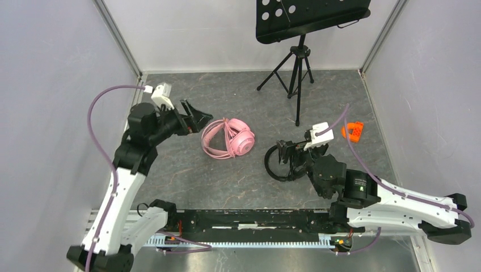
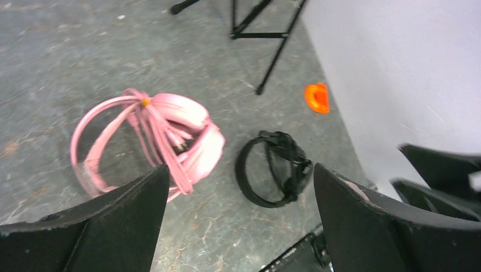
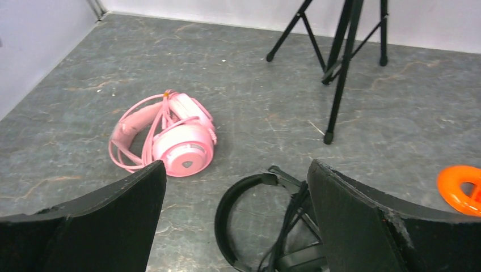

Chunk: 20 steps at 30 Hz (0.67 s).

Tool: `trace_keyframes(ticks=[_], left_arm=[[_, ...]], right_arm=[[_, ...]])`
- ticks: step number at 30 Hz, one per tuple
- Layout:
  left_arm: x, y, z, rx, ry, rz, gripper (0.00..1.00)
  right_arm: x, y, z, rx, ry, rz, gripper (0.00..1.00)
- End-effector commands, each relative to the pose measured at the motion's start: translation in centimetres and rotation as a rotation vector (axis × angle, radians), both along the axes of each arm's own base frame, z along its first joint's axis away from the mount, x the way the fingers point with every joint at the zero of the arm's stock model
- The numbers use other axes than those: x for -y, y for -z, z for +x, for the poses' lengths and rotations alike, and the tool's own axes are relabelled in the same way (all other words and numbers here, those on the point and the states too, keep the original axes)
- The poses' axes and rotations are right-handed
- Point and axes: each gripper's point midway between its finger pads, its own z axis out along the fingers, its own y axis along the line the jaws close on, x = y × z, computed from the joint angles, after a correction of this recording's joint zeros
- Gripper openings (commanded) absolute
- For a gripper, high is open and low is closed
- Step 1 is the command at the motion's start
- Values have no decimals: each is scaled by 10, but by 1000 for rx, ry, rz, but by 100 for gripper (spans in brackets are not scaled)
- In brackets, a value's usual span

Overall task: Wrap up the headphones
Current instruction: Reset both arms

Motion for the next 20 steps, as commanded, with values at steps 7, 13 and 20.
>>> trace_keyframes(ticks=[7, 13, 20], left_arm=[[11, -61, -77, 332, 216, -56, 100], [5, -41, -76, 358, 180, -32, 100], [5, -31, -73, 328, 178, -22, 100]], right_arm=[[25, -12, -14, 41, -69, 80, 98], [28, -5, -19, 36, -96, 141, 98], [29, -3, -20, 24, -89, 160, 98]])
